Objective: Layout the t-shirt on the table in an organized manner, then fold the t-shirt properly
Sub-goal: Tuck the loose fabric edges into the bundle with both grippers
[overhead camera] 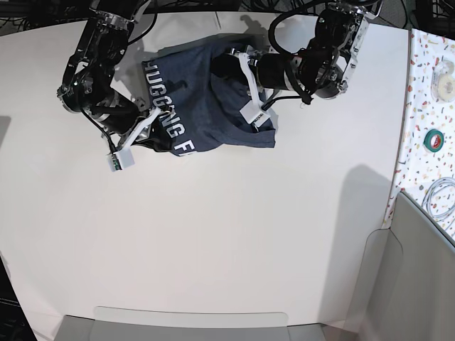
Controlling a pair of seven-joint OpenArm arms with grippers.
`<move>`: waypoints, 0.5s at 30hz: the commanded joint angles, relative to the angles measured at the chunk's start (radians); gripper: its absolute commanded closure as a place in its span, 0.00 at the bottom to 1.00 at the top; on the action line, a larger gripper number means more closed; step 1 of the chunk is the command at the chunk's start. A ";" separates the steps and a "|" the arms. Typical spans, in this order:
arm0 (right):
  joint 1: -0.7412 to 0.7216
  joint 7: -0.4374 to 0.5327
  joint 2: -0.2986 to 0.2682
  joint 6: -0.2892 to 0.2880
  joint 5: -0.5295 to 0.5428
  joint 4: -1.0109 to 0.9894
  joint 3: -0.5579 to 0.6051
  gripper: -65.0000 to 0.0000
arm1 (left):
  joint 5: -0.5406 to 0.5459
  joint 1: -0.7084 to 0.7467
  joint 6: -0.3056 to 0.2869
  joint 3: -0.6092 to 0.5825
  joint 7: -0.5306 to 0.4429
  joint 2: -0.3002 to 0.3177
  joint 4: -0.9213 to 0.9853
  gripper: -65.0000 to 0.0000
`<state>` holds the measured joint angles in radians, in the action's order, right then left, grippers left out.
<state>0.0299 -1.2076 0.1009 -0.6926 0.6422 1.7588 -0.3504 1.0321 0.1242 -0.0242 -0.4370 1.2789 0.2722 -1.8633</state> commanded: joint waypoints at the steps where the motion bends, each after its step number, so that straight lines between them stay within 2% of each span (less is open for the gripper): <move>1: -0.025 0.021 0.001 -0.006 0.021 -0.003 0.001 1.00 | 0.020 -0.004 0.013 0.004 -0.008 0.020 -0.005 0.98; 8: -0.064 0.021 0.004 -0.006 0.021 -0.119 0.001 1.00 | 0.020 0.033 0.077 0.013 -0.015 0.105 0.008 0.98; 15: -0.075 0.033 -0.003 -0.006 0.021 -0.153 -0.002 1.00 | 0.020 0.076 0.142 0.005 -0.092 0.184 0.008 0.98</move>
<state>-0.0303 -1.1995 0.0998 -0.6926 0.6392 1.5879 -0.3523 1.0424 0.1982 0.1059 -0.4366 1.1797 0.4442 -1.8416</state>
